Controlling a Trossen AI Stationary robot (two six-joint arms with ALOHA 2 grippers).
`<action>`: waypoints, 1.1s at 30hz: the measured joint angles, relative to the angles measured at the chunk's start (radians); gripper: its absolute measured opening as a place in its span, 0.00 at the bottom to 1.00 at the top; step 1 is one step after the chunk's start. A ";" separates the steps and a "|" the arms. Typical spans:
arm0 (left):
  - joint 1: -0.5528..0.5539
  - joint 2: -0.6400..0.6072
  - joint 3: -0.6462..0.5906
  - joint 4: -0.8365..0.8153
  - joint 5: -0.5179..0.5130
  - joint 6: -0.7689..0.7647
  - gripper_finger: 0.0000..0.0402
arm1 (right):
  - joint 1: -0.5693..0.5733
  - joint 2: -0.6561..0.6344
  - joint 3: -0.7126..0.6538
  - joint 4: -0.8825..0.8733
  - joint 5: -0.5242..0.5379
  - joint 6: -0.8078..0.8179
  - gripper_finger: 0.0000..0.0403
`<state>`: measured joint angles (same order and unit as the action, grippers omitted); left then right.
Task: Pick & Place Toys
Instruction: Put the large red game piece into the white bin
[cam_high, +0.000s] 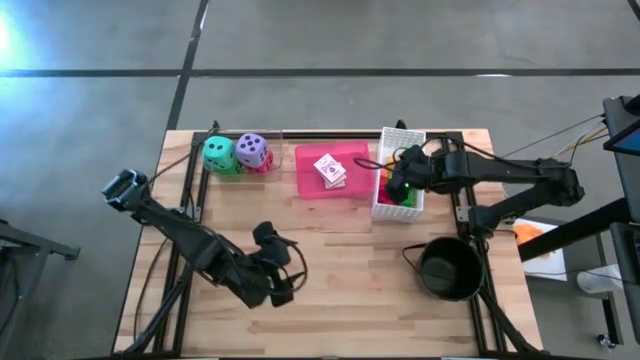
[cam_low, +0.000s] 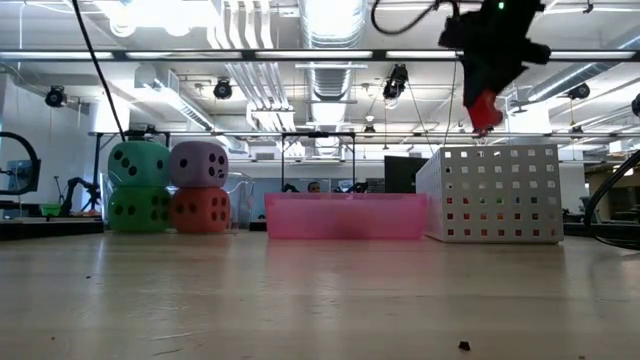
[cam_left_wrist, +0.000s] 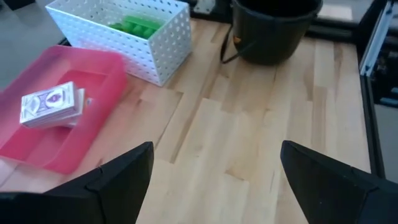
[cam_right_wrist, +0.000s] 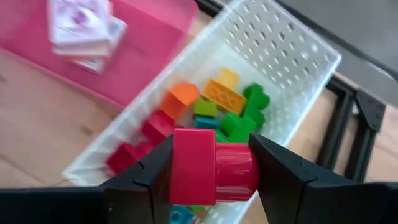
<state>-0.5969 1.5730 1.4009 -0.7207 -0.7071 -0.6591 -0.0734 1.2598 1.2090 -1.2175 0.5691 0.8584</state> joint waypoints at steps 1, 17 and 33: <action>0.000 -0.026 -0.035 0.027 -0.004 0.001 0.87 | -0.018 0.000 -0.017 0.002 -0.010 -0.001 0.43; 0.004 -0.490 -0.583 0.528 -0.124 0.131 0.87 | -0.142 0.003 -0.282 0.305 -0.152 -0.078 0.42; 0.003 -0.640 -0.709 0.554 -0.113 0.235 0.87 | -0.180 0.056 -0.362 0.480 -0.204 -0.114 0.42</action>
<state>-0.5938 0.9332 0.6923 -0.1668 -0.8198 -0.4242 -0.2537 1.3162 0.8467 -0.7374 0.3649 0.7445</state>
